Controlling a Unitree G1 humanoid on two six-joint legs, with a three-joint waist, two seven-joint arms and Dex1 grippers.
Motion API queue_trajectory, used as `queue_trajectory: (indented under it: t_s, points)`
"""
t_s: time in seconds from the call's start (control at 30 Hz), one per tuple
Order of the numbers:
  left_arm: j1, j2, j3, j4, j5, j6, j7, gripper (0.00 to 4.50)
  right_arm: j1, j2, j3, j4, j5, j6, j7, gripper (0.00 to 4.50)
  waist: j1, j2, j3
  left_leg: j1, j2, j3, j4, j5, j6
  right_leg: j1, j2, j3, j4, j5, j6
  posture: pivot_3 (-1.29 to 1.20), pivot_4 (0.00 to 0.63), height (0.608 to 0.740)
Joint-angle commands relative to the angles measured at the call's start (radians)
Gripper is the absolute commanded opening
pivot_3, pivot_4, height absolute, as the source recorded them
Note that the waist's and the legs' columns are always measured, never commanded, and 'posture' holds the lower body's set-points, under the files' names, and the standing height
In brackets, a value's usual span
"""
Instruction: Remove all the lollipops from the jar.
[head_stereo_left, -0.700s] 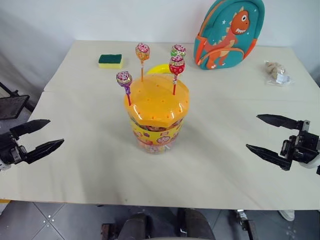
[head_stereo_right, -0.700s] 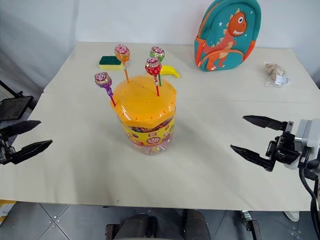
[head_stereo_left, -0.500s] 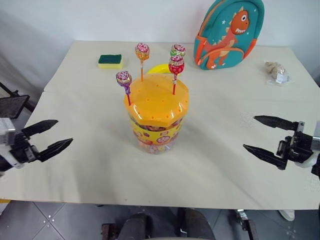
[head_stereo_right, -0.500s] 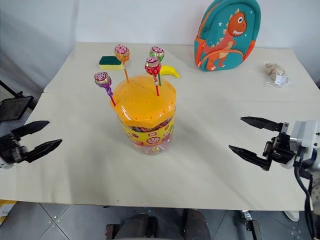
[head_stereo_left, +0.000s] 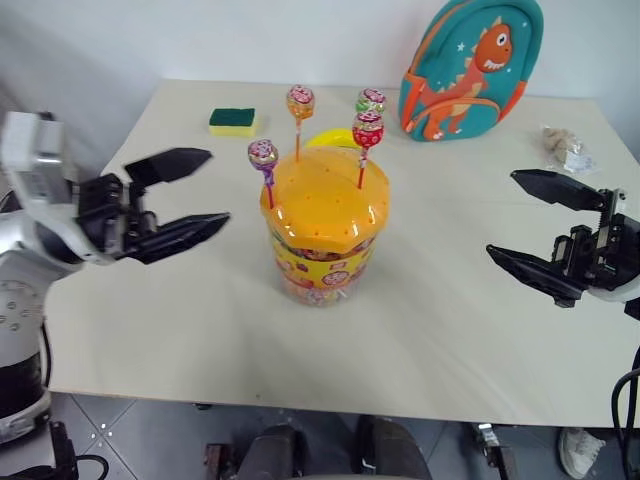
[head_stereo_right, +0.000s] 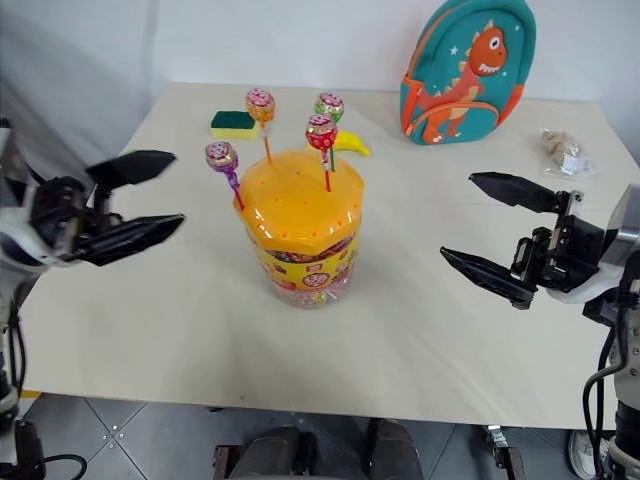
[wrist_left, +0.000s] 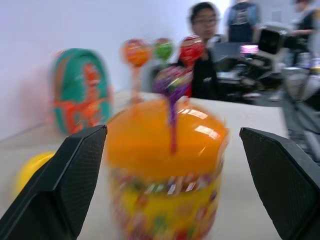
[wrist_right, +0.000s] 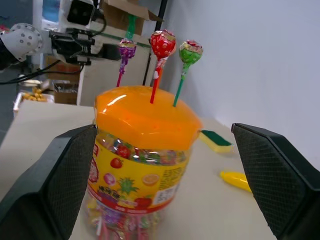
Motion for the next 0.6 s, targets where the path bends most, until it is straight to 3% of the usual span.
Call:
queue_trajectory:
  t_s: [0.03,0.13,0.37,0.53,0.6]
  points:
    - [-0.066,-0.034,-0.045,-0.008,-0.015,0.015,0.026,4.50,-0.017,-0.016,-0.023,0.001,-0.015,-0.019,0.017,4.48,-0.003,0.000,0.000,0.000,0.001,0.000,0.000,0.000,0.000,-0.001,0.001,0.000,0.000,0.000,-0.001,0.00,0.150,0.740]
    - [-0.115,-0.079,-0.105,0.032,0.035,0.011,0.042,3.92,-0.022,-0.004,-0.013,-0.010,-0.020,-0.012,0.007,4.50,0.005,0.000,0.000,-0.001,0.001,0.001,0.001,0.000,0.000,-0.001,0.005,-0.001,0.000,-0.001,-0.001,0.00,0.150,0.740]
    - [-0.189,-0.152,-0.148,0.065,0.032,0.020,0.026,1.77,-0.021,0.023,0.001,-0.048,-0.019,-0.004,-0.037,4.50,0.007,0.000,0.000,-0.001,0.000,0.001,0.003,0.001,0.001,0.000,0.005,-0.001,0.001,0.000,0.000,0.00,0.150,0.740]
    - [-0.217,-0.146,-0.089,0.106,-0.012,0.037,0.030,0.24,-0.013,0.039,0.004,-0.054,-0.021,-0.007,-0.063,4.50,0.007,-0.001,0.000,-0.001,0.000,0.000,0.003,0.001,0.001,0.000,0.005,-0.001,0.001,0.000,0.000,0.00,0.150,0.740]
    - [-0.244,-0.163,-0.039,0.127,-0.094,0.077,0.073,0.02,-0.017,0.052,0.010,-0.057,-0.016,-0.004,-0.078,4.50,0.006,-0.001,0.000,-0.001,0.000,0.000,0.004,0.001,0.001,0.000,0.005,-0.001,0.001,0.000,0.000,0.00,0.150,0.740]
